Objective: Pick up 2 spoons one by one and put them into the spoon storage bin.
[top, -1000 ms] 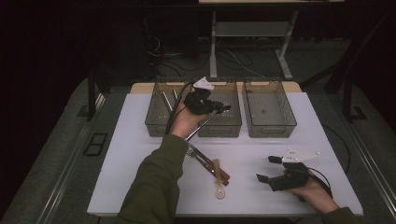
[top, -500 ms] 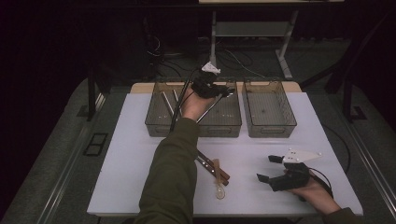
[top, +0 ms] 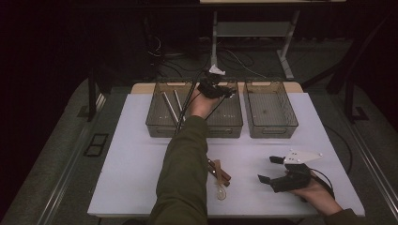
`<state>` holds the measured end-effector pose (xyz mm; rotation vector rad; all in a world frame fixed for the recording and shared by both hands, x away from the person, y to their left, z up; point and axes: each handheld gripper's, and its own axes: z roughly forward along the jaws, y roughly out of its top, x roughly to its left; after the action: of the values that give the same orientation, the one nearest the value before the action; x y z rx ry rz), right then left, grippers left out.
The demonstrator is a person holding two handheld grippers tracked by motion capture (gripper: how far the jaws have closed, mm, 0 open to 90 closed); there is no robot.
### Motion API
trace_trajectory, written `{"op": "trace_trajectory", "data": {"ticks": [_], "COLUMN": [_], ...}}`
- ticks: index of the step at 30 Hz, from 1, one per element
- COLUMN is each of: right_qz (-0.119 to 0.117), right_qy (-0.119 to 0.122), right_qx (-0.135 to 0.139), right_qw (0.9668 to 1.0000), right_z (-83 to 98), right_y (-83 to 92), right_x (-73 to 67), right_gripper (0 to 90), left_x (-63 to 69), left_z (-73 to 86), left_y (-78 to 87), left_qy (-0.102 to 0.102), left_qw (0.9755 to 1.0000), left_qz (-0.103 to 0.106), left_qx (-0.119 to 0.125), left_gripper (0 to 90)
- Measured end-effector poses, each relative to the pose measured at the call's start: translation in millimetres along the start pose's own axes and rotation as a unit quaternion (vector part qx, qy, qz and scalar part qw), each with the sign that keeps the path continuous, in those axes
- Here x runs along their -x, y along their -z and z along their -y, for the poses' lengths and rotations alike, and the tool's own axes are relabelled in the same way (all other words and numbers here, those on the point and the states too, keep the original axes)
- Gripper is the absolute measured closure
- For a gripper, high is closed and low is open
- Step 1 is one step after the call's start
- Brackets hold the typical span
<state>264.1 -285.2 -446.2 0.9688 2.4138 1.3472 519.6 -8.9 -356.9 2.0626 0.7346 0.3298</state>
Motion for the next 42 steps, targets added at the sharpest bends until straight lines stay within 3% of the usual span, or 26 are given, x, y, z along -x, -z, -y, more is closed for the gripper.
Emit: {"op": "trace_trajectory", "data": {"ticks": [2,4,6,12,20,26,36,42], "right_qz": [0.000,0.000,-0.001,-0.002,-0.003,0.001,0.008,0.010], "right_qy": [0.000,0.001,0.001,0.001,-0.004,-0.009,-0.012,-0.014], "right_qx": [0.000,0.001,0.001,0.001,-0.001,-0.001,-0.005,-0.011], "right_qw": [1.0000,1.0000,1.0000,1.0000,1.0000,1.0000,0.9999,0.9998], "right_z": [0.0,-0.1,-0.1,-0.1,0.1,0.1,1.0,2.0], "right_y": [0.0,0.1,0.2,0.3,-0.7,-1.7,-3.5,-5.9], "right_x": [0.0,0.1,0.2,0.0,0.6,2.3,4.0,5.3], "right_gripper": [11.9,11.9,11.9,11.9,11.9,11.9,11.9,11.9], "left_x": [-0.3,-0.1,0.8,8.2,26.9,38.6,64.6,77.3], "left_z": [1.0,1.9,2.5,1.3,9.2,23.3,58.2,85.2], "left_y": [-1.3,-2.5,-2.2,4.8,28.2,52.0,86.1,94.8], "left_qy": [-0.004,-0.002,-0.004,-0.008,-0.023,-0.014,-0.028,-0.028], "left_qw": [1.0000,0.9998,0.9997,0.9997,0.9997,0.9995,0.9981,0.9963], "left_qz": [-0.007,-0.021,-0.021,-0.007,0.007,0.030,0.055,0.079], "left_qx": [-0.002,-0.005,-0.010,-0.020,-0.009,0.001,-0.004,-0.018], "left_gripper": [86.9,70.9,65.8,53.0,40.2,37.1,34.0,42.7]}}
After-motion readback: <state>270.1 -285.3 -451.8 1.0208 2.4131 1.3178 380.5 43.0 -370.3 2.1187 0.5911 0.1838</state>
